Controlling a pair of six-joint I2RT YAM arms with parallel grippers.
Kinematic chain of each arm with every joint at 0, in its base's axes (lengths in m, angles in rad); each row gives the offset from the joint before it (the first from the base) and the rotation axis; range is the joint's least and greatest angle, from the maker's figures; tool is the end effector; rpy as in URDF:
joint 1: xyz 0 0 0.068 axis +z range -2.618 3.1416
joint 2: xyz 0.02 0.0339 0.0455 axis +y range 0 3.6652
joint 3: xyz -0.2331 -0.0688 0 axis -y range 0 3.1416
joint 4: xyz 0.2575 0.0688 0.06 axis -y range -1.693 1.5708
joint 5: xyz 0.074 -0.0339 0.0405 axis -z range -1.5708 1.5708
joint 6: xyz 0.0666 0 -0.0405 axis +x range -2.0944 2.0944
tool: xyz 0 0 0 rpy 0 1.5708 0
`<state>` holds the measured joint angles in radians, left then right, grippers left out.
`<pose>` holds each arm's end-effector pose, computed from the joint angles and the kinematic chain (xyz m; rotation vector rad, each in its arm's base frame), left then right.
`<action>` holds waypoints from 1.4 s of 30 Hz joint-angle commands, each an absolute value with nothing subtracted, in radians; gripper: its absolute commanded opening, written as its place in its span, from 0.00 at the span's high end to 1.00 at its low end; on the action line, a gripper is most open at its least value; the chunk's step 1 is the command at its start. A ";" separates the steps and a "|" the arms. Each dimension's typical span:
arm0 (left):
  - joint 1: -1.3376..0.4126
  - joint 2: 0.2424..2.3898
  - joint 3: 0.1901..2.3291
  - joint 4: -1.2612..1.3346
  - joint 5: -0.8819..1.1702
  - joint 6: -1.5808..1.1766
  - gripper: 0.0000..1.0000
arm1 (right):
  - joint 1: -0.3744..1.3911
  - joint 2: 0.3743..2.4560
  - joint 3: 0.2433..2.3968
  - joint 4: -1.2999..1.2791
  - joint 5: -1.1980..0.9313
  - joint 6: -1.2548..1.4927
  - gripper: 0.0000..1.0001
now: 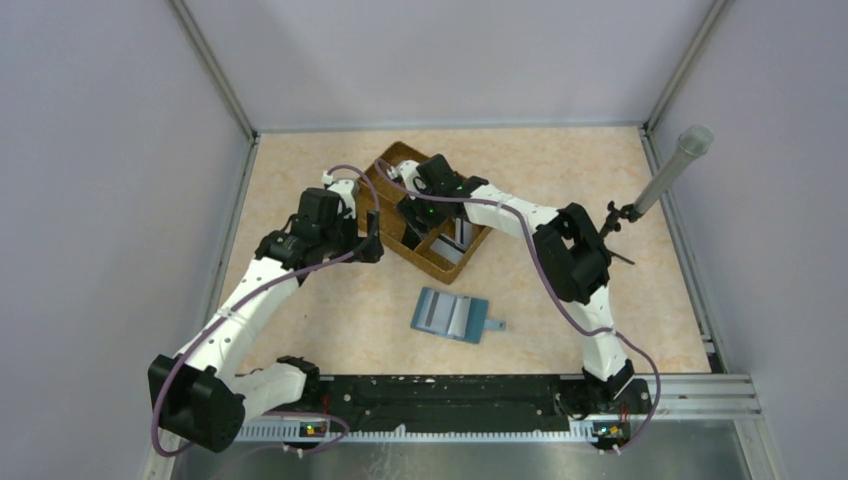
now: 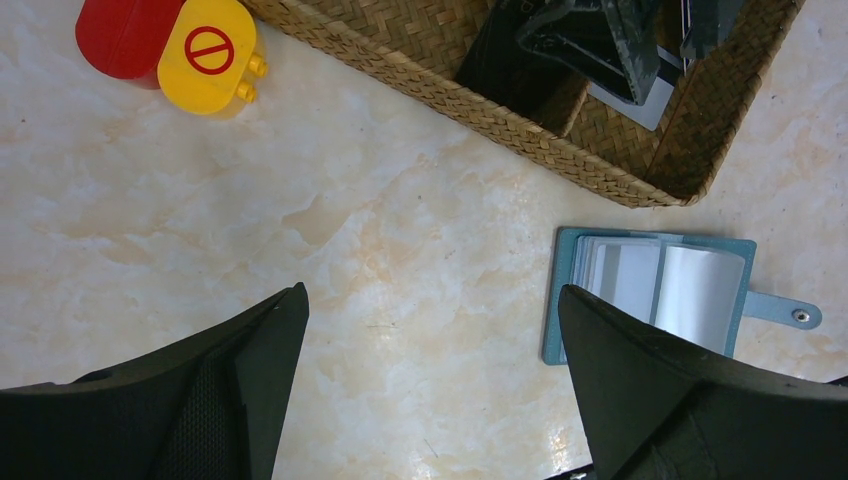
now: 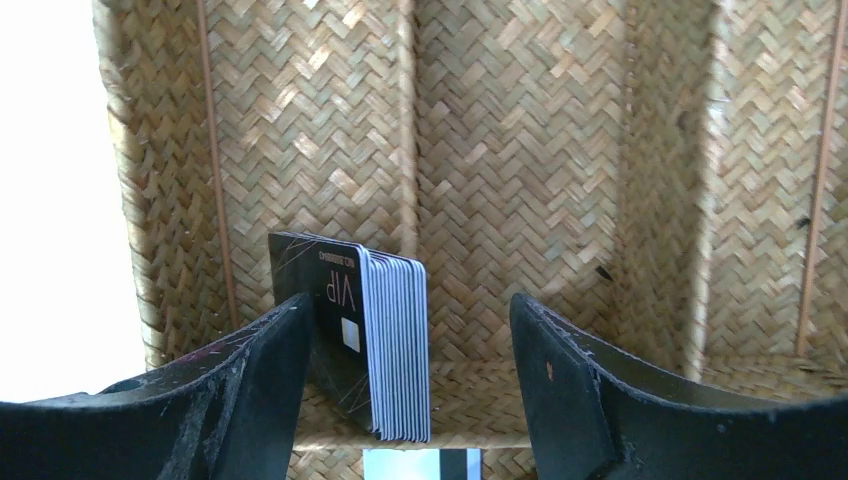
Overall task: Put the credit cards into the card holder
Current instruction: Pick up the credit card from the storage box.
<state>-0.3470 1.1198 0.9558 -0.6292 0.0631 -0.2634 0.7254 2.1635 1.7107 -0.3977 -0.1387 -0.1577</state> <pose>0.2626 -0.0994 0.2403 0.1309 2.3894 -0.3666 0.3683 0.3388 0.1429 -1.1070 2.1917 0.4225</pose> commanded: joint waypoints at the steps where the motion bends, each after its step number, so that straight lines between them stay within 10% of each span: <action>1: -0.340 1.094 0.980 -0.607 0.070 -0.273 0.01 | 0.697 2.154 1.762 -0.396 -0.038 -0.166 0.30; 42: -0.338 1.132 0.983 -0.606 0.124 -0.275 0.01 | 0.704 2.058 1.833 -0.434 -0.021 -0.207 0.35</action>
